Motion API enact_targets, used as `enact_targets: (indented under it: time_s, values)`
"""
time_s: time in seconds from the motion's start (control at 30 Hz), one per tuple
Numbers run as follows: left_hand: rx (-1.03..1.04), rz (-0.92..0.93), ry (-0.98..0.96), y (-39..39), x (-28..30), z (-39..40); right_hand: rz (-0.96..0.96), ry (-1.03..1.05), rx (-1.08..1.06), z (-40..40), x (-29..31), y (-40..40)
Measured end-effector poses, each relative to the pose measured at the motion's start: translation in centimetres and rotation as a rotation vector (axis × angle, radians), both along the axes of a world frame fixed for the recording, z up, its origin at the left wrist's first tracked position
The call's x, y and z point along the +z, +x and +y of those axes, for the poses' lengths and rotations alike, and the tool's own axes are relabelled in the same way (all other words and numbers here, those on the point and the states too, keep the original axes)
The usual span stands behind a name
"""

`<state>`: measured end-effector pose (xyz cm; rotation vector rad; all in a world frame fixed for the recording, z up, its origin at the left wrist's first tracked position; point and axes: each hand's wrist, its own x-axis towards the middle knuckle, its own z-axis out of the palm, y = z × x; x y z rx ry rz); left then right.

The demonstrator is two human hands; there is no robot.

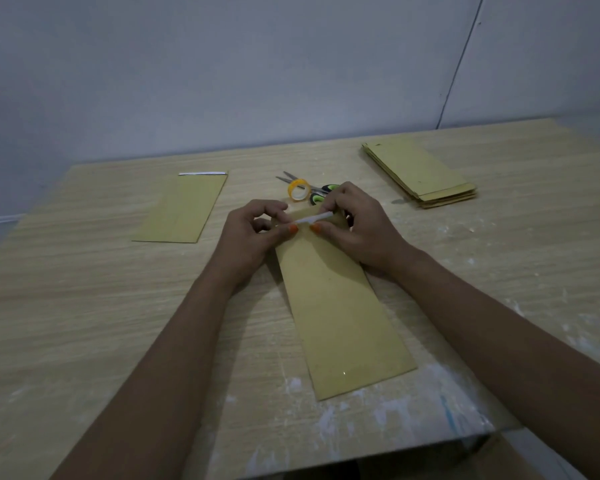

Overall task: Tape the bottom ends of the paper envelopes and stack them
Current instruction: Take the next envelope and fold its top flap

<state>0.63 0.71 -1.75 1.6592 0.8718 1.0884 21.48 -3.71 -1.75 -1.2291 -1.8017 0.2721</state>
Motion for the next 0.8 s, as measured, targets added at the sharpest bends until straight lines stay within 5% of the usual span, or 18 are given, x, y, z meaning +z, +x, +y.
enact_targets:
  time_s: [0.8]
  values:
    - [-0.092, 0.006, -0.090, 0.24, -0.07, -0.14, 0.086, -0.100, 0.005, -0.03, -0.04, 0.33]
